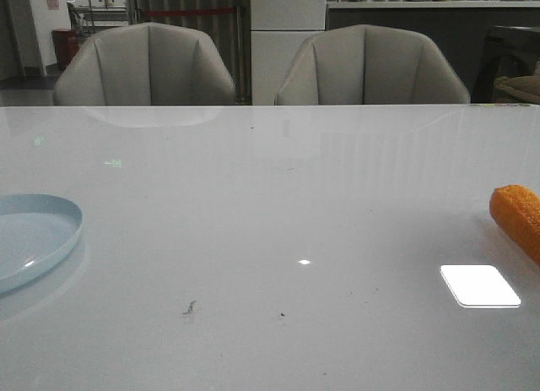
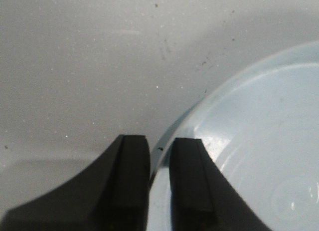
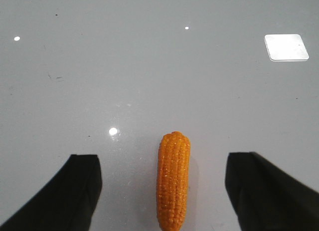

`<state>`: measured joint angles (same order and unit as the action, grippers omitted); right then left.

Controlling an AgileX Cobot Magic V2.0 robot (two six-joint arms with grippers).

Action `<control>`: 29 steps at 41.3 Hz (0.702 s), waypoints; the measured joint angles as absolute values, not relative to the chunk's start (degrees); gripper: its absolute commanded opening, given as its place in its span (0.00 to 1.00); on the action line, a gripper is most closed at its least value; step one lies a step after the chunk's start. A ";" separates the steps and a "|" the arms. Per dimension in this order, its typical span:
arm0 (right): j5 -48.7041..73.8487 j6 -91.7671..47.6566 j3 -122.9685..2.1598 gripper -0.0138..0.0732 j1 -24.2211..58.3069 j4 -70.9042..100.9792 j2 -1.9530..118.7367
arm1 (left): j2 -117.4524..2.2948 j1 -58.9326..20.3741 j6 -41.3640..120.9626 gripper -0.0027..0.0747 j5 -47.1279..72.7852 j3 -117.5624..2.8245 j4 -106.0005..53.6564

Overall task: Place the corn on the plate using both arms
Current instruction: 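Grip the plate rim with the left gripper and slide it toward the table center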

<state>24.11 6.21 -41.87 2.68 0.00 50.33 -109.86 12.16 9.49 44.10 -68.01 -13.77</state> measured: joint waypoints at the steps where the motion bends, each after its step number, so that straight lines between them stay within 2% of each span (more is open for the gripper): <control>1: 24.11 6.21 -41.87 0.87 2.68 0.00 50.33 | -109.86 12.16 9.79 0.17 44.39 -68.04 -13.92; 12: 24.21 6.21 -41.87 0.87 2.68 0.00 50.33 | -110.53 8.82 12.91 0.15 49.11 -70.65 -16.75; 29: 24.21 6.21 -41.87 0.87 2.68 0.00 50.33 | -110.81 -8.06 14.96 0.16 53.64 -83.27 -24.84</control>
<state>24.21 6.21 -41.87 2.68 0.00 50.33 -110.81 -8.06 14.96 53.64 -83.27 -24.84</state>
